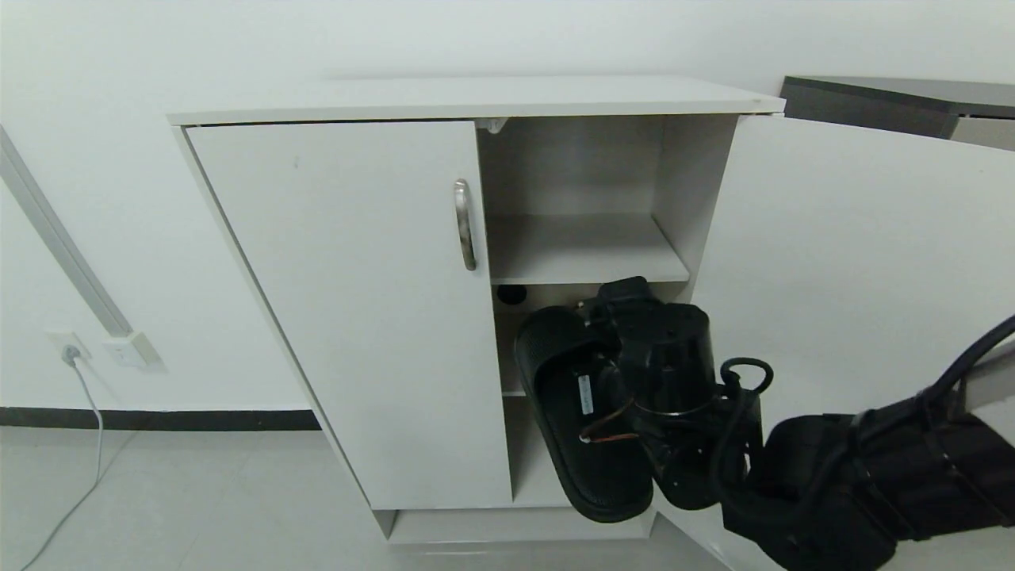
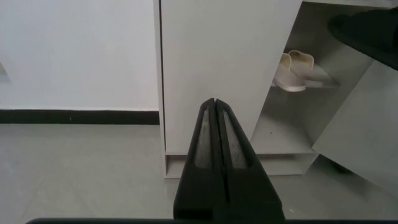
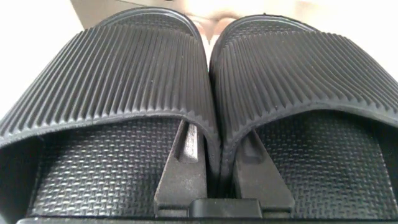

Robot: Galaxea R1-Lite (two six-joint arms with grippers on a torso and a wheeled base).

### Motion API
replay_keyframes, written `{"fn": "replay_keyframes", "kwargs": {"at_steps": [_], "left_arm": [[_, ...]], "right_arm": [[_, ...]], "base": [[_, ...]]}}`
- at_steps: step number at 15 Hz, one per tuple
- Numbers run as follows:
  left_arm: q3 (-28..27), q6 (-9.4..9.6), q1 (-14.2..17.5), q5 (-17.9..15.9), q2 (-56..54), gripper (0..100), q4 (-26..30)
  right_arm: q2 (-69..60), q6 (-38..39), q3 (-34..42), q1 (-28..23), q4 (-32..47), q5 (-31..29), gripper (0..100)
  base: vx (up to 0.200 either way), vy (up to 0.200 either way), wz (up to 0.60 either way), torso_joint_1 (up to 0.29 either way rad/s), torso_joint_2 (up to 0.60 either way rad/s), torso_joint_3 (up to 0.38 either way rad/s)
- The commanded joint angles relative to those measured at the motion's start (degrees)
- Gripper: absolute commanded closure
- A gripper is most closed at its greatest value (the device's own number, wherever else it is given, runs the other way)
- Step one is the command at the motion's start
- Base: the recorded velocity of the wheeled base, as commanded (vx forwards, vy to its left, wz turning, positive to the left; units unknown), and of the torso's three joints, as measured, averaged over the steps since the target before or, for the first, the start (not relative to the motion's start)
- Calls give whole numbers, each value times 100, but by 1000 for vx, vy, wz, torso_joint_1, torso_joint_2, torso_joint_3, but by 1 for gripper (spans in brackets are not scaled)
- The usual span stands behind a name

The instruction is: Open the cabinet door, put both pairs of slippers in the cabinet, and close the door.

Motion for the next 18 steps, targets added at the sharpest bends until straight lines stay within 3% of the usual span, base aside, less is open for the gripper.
{"fn": "replay_keyframes", "kwargs": {"at_steps": [1, 3, 5, 10, 18], "left_arm": [[1, -2, 1, -1, 4, 100, -1], [1, 7, 1, -1, 4, 100, -1], [1, 7, 1, -1, 4, 100, -1], [1, 7, 1, -1, 4, 100, -1], [1, 7, 1, -1, 4, 100, -1]], "right_arm": [[-208, 406, -1000, 26, 1107, -121, 100], [-375, 855, -1589, 35, 2223, -112, 100], [-375, 1057, -2046, 26, 2786, -147, 100], [-181, 1022, -2441, -9, 2900, -270, 100], [-32, 1022, -2432, -105, 2909, -279, 100]], "base": [[0, 0, 0, 0, 0, 0], [0, 0, 0, 0, 0, 0], [0, 0, 0, 0, 0, 0], [0, 0, 0, 0, 0, 0], [0, 0, 0, 0, 0, 0]]}}
